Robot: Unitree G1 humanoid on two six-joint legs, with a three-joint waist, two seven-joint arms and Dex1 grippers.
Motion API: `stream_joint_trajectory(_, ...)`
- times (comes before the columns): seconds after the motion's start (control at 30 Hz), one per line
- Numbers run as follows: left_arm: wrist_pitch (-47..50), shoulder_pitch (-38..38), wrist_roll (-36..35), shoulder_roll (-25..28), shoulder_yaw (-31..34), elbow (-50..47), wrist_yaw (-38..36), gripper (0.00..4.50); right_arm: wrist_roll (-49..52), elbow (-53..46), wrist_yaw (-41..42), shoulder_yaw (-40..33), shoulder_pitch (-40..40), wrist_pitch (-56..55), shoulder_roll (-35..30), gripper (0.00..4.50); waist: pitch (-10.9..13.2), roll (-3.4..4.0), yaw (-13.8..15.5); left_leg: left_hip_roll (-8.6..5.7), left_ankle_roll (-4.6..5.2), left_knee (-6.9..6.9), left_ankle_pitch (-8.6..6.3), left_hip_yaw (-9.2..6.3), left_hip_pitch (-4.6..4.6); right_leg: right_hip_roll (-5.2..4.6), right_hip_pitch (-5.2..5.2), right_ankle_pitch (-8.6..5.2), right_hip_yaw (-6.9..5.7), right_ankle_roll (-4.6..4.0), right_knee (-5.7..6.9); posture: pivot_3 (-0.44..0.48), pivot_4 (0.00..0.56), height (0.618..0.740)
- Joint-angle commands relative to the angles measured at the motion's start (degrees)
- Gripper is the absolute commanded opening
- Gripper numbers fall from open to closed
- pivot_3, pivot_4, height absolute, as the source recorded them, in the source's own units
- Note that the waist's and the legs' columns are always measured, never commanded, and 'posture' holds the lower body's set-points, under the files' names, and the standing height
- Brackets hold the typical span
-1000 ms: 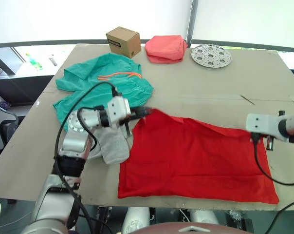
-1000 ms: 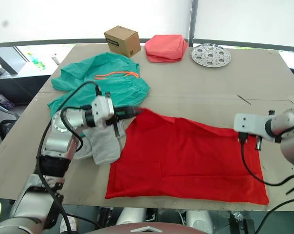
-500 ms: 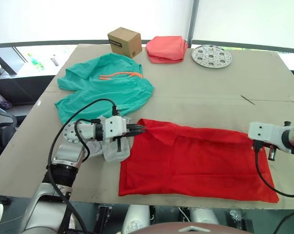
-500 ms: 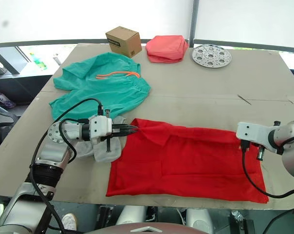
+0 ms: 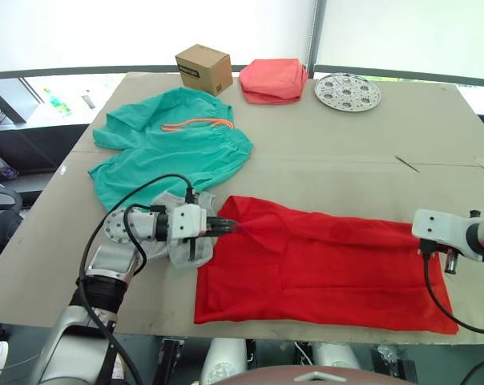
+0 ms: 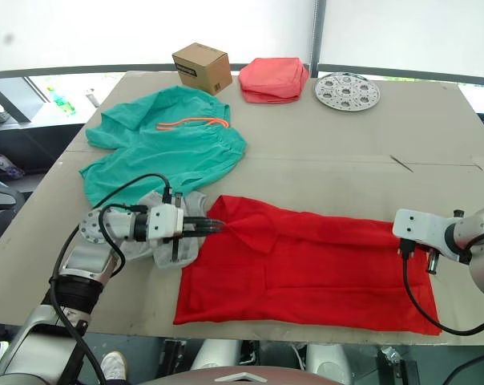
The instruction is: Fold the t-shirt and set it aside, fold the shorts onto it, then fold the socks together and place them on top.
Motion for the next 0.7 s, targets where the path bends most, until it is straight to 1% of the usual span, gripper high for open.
stream_joint_trajectory(0.03,-1.8,0.6,0.4,0.8,0.3,-2.3,0.5,0.00,0.5,-1.3,-0.8,-1.8,-0.5,0.5,-0.8,0.04,0.0,0.00,0.0,0.00,0.04,0.00,-0.03,0.00,0.01,-0.02,-0.04,0.00,0.00,0.00,-0.01,0.000,0.150,0.740)
stream_joint_trajectory(0.23,-3.0,-0.8,2.0,0.5,0.3,0.1,2.1,0.00,2.3,-1.0,-0.7,-1.4,-1.3,0.9,-0.6,0.04,0.0,-0.02,0.1,-0.03,0.19,0.04,-0.11,0.00,0.00,-0.06,-0.04,0.01,0.02,-0.01,-0.01,0.000,0.150,0.740)
stream_joint_trajectory(0.3,0.0,-0.4,0.6,1.2,0.4,-0.5,1.1,0.75,3.0,-0.9,-1.0,-2.2,-1.0,0.5,-0.7,0.66,0.0,-0.02,0.0,-0.02,0.18,0.02,-0.10,0.00,0.00,-0.05,-0.05,0.00,0.02,-0.02,-0.01,0.000,0.150,0.740)
stream_joint_trajectory(0.33,0.6,-0.2,0.2,1.6,0.6,-0.6,0.9,1.01,3.7,-1.4,-1.0,-3.0,-0.6,1.0,-0.6,0.93,0.0,-0.02,0.0,-0.01,0.17,0.01,-0.10,0.00,0.00,-0.03,-0.06,0.00,0.02,-0.02,0.00,0.000,0.150,0.740)
stream_joint_trajectory(0.4,2.7,-0.2,-1.0,1.6,2.2,-1.0,2.3,1.97,5.8,-3.5,-0.8,-5.4,0.4,3.0,-0.1,1.93,0.0,-0.02,0.0,-0.01,0.12,-0.02,-0.07,0.00,-0.01,-0.02,-0.06,0.00,0.01,-0.01,0.00,0.000,0.150,0.740)
stream_joint_trajectory(0.43,7.4,0.1,-3.6,1.8,3.5,-2.6,2.9,2.49,8.6,-5.6,0.2,-8.2,1.1,5.8,1.0,2.44,0.0,-0.02,0.0,-0.01,0.11,-0.04,-0.07,0.00,-0.02,-0.02,-0.06,0.00,0.02,-0.01,0.01,0.000,0.150,0.740)
stream_joint_trajectory(0.47,14.3,0.7,-7.2,2.5,4.7,-5.2,3.0,2.89,12.6,-8.3,1.8,-12.0,1.6,9.6,2.6,2.48,0.0,-0.06,0.0,0.00,0.08,-0.04,-0.05,0.00,-0.03,-0.01,-0.06,0.00,0.01,-0.01,0.02,0.000,0.150,0.740)
stream_joint_trajectory(0.53,29.7,1.8,-16.1,4.1,7.6,-10.9,4.1,2.89,20.6,-13.4,3.5,-20.1,0.2,19.7,7.6,2.48,0.1,-0.15,-0.1,0.01,0.08,-0.02,-0.05,-0.06,-0.04,0.01,-0.05,0.00,0.02,0.01,0.08,0.000,0.150,0.740)
stream_joint_trajectory(0.57,37.6,2.0,-21.2,4.6,9.1,-13.7,5.4,2.70,23.3,-15.3,1.5,-23.5,-1.9,23.6,12.4,2.19,0.1,-0.19,-0.1,0.02,0.10,0.01,-0.06,-0.10,-0.01,0.01,-0.04,0.00,0.02,0.02,0.13,0.000,0.150,0.740)
stream_joint_trajectory(0.6,42.8,1.9,-24.6,4.3,10.2,-15.7,7.3,2.54,25.4,-17.0,-0.6,-25.8,-3.7,26.7,17.3,2.00,0.1,-0.41,-0.2,0.02,0.11,0.00,-0.06,-0.11,-0.02,0.01,-0.04,0.00,0.01,0.03,0.14,0.000,0.150,0.740)
stream_joint_trajectory(0.63,47.3,1.9,-27.6,3.7,11.3,-17.9,9.8,2.15,26.7,-18.8,-3.1,-27.3,-4.8,28.6,21.7,1.69,0.0,-0.56,-0.2,0.02,0.18,-0.02,-0.10,-0.17,0.01,0.02,0.00,-0.09,0.00,0.17,0.15,0.000,0.150,0.740)
stream_joint_trajectory(0.67,50.4,2.0,-29.4,3.3,12.1,-19.6,11.6,1.76,27.7,-20.2,-4.8,-28.2,-5.4,30.1,24.6,1.25,0.0,-0.54,-0.2,0.02,0.17,0.12,-0.11,-0.34,-0.01,0.04,0.02,-0.11,-0.03,0.21,0.25,0.000,0.150,0.740)
stream_joint_trajectory(0.7,53.6,2.3,-31.4,1.7,12.4,-22.7,15.4,1.37,27.6,-21.9,-8.6,-28.1,-5.6,31.2,29.6,0.83,0.1,-0.56,0.0,-0.03,0.17,0.12,-0.11,-0.43,0.03,0.01,0.10,-0.12,-0.06,0.23,0.22,0.000,0.150,0.740)
